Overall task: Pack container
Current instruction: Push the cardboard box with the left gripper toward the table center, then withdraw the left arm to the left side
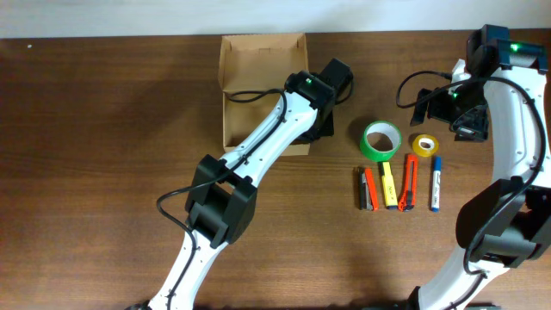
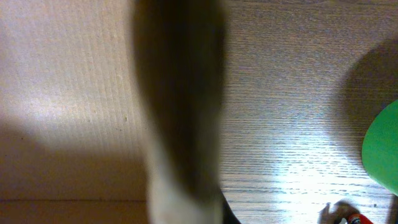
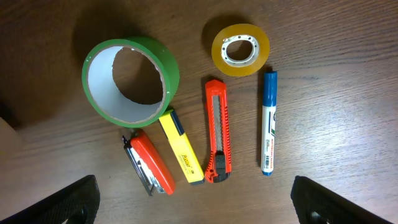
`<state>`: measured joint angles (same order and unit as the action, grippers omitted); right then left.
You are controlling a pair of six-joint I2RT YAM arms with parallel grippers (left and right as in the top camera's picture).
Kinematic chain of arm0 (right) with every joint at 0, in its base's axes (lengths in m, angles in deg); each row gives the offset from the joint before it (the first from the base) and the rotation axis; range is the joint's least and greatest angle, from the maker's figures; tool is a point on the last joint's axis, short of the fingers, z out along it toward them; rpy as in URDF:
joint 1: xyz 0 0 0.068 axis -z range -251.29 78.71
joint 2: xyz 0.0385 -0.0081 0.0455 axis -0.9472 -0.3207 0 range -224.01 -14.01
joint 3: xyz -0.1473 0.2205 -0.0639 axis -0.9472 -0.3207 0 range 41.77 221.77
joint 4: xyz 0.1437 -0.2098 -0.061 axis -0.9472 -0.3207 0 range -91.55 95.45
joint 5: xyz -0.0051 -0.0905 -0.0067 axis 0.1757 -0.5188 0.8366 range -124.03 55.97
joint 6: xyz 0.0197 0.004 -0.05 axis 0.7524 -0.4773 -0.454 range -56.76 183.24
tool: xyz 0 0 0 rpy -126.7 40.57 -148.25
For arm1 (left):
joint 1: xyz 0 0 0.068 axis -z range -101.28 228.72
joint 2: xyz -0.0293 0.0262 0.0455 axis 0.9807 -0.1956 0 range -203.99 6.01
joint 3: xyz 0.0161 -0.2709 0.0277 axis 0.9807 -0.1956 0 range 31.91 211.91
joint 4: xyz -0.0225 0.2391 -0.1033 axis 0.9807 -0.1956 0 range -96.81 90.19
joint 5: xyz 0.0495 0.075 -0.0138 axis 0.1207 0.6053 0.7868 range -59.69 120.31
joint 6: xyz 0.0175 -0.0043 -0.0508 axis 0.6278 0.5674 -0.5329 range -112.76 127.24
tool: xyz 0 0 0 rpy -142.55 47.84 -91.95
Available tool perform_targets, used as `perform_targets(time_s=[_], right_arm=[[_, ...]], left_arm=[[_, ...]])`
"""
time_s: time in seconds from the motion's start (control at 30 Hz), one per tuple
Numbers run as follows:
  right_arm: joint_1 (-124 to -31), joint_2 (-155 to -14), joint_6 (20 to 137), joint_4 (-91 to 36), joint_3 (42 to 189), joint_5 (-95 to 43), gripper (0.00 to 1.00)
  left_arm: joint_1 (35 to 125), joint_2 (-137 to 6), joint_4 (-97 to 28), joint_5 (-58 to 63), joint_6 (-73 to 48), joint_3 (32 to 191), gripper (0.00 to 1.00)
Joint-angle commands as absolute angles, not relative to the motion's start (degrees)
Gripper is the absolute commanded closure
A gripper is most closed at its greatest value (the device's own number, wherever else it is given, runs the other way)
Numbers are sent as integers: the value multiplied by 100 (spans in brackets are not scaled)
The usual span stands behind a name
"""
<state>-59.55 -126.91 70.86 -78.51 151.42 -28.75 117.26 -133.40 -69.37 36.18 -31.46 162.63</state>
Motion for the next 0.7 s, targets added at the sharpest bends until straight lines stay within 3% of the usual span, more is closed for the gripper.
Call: perform_targets(time_s=[0.0, 0.13, 0.23, 0.27, 0.33, 0.5, 0.67], right_arm=[[-5959, -12777, 7125, -7856, 15127, -2827, 1], [-5959, -12777, 7125, -7856, 15127, -2827, 1], [-5959, -12777, 7125, -7853, 15127, -2827, 1], [-5959, -12777, 7125, -7851, 15127, -2827, 1], [-5959, -12777, 7125, -7840, 15127, -2827, 1], [-5959, -12777, 7125, -7827, 15127, -2827, 1], [-5959, -12777, 7123, -7825, 15127, -2829, 1]], left_arm=[[11718, -13561, -6942, 3583, -3220, 16326, 99], [11722, -13734, -6988, 3550, -3218, 16326, 98], [11722, -13734, -6977, 3567, -3215, 16326, 63], [11722, -13734, -6977, 3567, -3213, 16326, 38], [11722, -13734, -6961, 3574, -3150, 16326, 25], [11724, -13734, -6929, 4016, -2791, 16645, 23], [11772, -13734, -7702, 4697, -2391, 18431, 21]])
